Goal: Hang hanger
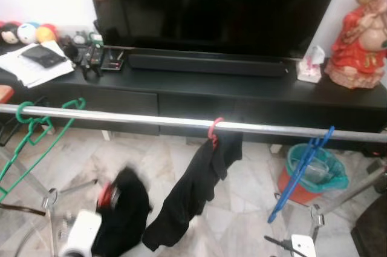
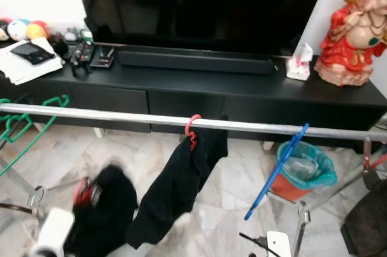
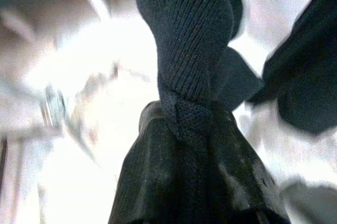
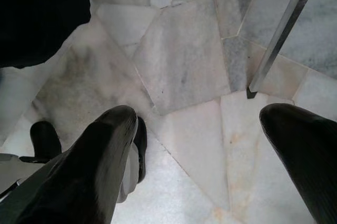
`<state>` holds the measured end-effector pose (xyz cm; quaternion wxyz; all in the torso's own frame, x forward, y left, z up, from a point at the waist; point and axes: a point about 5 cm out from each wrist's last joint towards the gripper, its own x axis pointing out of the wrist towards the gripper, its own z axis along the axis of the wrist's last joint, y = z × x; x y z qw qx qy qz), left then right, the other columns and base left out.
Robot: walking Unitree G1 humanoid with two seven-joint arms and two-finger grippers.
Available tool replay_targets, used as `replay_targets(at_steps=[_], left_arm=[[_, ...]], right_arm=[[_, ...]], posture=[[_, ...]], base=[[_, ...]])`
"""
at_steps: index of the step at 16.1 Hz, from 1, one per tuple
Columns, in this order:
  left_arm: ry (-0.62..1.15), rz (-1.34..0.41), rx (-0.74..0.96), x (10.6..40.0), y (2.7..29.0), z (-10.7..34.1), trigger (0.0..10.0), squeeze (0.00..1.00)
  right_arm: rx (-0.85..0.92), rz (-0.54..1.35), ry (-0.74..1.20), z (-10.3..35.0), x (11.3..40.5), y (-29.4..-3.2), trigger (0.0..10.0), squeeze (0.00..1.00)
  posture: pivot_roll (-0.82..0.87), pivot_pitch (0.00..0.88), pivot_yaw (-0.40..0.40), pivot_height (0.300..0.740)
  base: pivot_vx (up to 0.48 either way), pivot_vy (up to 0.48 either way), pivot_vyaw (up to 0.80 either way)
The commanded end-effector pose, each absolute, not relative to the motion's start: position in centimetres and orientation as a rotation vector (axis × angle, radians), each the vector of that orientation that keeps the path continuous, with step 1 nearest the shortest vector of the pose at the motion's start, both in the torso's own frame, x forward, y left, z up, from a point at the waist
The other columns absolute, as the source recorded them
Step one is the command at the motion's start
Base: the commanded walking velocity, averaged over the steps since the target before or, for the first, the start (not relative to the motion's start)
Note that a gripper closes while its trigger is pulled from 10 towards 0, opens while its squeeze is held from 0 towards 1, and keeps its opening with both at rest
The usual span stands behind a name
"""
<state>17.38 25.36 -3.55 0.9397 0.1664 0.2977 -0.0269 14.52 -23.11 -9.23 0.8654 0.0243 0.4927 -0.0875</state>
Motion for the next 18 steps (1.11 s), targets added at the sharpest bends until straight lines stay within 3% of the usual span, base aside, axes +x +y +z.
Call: replay_targets(at_steps=[1, 7, 11, 18], left_arm=[[0.670, 0.025, 0.317, 17.5, 25.8, -4.5, 10.0, 0.00], [0.904, 0.123, 0.252, 17.0, 25.4, -7.2, 10.0, 0.00], [0.920, 0.132, 0.267, 17.4, 26.2, -6.9, 10.0, 0.00], [0.939, 0.125, 0.248, 17.2, 25.6, -7.3, 10.0, 0.00]], right_arm=[[0.064, -0.203, 1.036, -9.3, 14.3, -23.2, 10.0, 0.00], [0.088, -0.254, 1.061, -9.5, 14.0, -23.1, 10.0, 0.00], [0.097, -0.275, 1.067, -9.7, 13.9, -22.6, 10.0, 0.00], [0.080, -0.256, 1.065, -9.6, 14.0, -22.6, 10.0, 0.00]], posture=[[-0.02, 0.000, -0.055, 0.732], [-0.07, 0.000, -0.024, 0.732], [-0.10, 0.000, 0.027, 0.732], [-0.09, 0.000, 0.013, 0.732]], base=[[0.000, 0.000, 0.00], [0.000, 0.000, 0.00], [0.000, 0.000, 0.00], [0.000, 0.000, 0.00]])
